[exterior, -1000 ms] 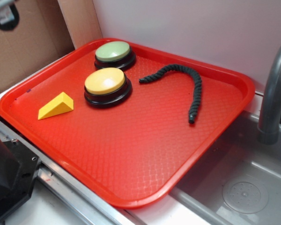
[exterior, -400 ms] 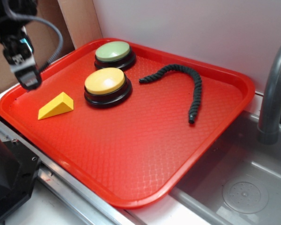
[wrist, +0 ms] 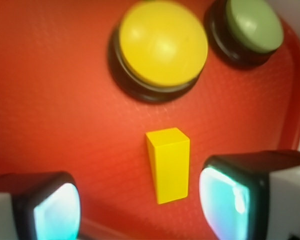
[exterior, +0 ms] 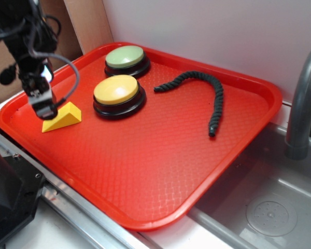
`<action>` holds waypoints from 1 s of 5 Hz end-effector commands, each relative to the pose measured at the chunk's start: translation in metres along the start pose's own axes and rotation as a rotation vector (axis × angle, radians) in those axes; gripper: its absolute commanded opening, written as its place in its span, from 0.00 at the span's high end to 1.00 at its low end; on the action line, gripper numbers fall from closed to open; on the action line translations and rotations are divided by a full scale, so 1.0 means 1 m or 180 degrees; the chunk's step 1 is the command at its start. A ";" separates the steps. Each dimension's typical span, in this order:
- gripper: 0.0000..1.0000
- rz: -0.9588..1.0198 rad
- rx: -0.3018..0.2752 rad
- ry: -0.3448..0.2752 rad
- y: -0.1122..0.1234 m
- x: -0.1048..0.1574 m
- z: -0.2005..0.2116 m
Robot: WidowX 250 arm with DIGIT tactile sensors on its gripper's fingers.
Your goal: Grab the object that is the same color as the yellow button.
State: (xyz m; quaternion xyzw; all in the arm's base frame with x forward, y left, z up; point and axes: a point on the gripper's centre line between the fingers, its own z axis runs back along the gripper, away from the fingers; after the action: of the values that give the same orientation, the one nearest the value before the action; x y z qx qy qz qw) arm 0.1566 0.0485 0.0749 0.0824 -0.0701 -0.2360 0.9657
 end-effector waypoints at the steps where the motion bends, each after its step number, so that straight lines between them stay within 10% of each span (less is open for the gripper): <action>1: 0.00 -0.0157 -0.0022 -0.0091 0.022 0.003 -0.036; 4: 0.00 0.0023 -0.0306 0.0009 0.031 -0.005 -0.070; 5: 1.00 0.0018 -0.0337 -0.0002 0.031 -0.003 -0.070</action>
State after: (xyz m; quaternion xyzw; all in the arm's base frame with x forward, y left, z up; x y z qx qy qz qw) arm 0.1752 0.0832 0.0098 0.0289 -0.0520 -0.2306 0.9712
